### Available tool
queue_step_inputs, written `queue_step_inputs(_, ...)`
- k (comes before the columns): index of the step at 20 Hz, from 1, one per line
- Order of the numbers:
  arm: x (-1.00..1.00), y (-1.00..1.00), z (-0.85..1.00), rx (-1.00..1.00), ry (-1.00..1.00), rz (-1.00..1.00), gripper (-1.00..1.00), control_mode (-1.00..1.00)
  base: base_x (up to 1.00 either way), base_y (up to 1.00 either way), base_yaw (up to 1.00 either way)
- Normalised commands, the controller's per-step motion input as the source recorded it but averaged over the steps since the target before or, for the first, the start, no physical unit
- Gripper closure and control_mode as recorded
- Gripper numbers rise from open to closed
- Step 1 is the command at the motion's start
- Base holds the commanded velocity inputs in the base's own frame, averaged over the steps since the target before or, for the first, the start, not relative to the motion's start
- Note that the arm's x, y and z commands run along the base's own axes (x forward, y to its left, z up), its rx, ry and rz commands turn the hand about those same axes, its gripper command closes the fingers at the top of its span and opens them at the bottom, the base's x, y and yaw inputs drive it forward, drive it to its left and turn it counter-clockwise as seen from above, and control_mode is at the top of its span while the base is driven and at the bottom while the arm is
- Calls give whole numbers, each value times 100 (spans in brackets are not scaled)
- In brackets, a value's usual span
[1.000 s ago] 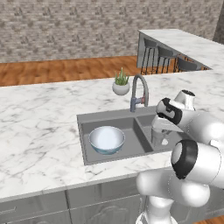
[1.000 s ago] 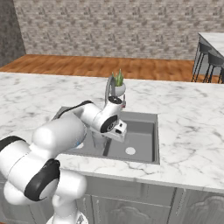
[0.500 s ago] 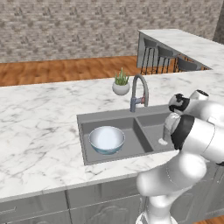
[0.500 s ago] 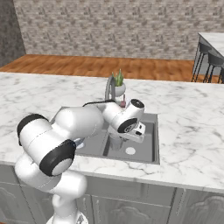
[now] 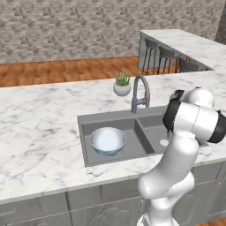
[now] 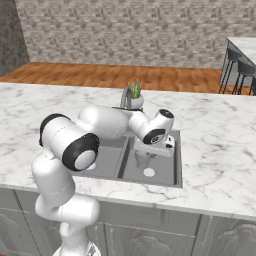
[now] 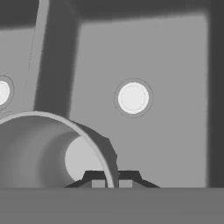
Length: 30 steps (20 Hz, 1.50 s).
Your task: Place the bowl in the left basin and the glass cup in the right basin of the sink.
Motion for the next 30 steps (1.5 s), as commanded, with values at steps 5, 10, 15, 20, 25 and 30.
queue_step_inputs(5,53,-1,-17,-11,1,8,100,-100,0,0,0)
queue_step_inputs(10,16,8,-19,-8,-1,10,100,-100,0,0,0)
queue_step_inputs(15,-2,24,-26,-13,-5,14,100,-100,0,0,0)
queue_step_inputs(20,0,30,-23,-13,-10,14,100,-100,0,0,0)
queue_step_inputs(25,0,4,-11,-2,-5,9,100,-100,0,0,0)
queue_step_inputs(30,2,-8,-17,0,-10,5,100,-100,0,0,0)
